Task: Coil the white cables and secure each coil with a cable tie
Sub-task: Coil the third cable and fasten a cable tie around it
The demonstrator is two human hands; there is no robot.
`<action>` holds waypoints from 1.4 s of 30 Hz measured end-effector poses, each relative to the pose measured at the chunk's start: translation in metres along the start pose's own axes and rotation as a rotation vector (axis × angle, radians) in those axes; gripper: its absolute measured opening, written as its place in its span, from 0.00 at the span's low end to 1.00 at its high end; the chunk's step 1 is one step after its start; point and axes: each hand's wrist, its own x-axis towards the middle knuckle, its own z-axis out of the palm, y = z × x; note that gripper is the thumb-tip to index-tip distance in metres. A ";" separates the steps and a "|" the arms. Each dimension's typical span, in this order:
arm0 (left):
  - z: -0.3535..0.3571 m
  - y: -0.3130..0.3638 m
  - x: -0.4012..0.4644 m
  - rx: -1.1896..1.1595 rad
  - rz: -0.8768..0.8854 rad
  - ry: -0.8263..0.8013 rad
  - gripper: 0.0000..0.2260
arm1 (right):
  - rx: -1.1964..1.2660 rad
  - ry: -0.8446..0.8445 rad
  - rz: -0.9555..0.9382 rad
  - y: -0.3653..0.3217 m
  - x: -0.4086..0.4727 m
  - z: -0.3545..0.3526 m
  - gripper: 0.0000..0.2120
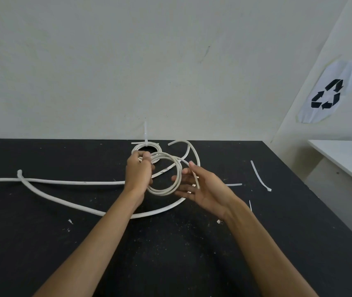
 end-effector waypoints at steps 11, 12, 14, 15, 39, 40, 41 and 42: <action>-0.012 0.017 -0.008 0.211 0.179 -0.396 0.11 | -0.148 -0.072 0.063 -0.024 0.003 -0.005 0.26; -0.014 0.019 -0.007 0.242 0.199 -0.423 0.11 | -0.147 -0.081 0.082 -0.025 0.003 -0.006 0.27; -0.017 0.024 -0.006 0.281 0.232 -0.475 0.11 | -0.154 -0.078 0.089 -0.025 0.003 -0.005 0.25; -0.018 0.026 -0.006 0.290 0.247 -0.491 0.11 | -0.156 -0.072 0.071 -0.024 0.004 -0.005 0.23; 0.029 0.022 -0.030 -1.032 -0.481 0.026 0.14 | 0.400 0.045 -0.308 -0.002 0.014 0.035 0.20; 0.029 0.019 -0.029 -1.027 -0.484 0.028 0.14 | 0.368 0.072 -0.333 -0.002 0.015 0.037 0.19; 0.030 0.017 -0.029 -1.022 -0.487 0.025 0.14 | 0.335 0.108 -0.354 -0.003 0.016 0.038 0.18; 0.031 0.015 -0.028 -1.026 -0.494 0.018 0.14 | 0.304 0.150 -0.367 -0.003 0.017 0.039 0.18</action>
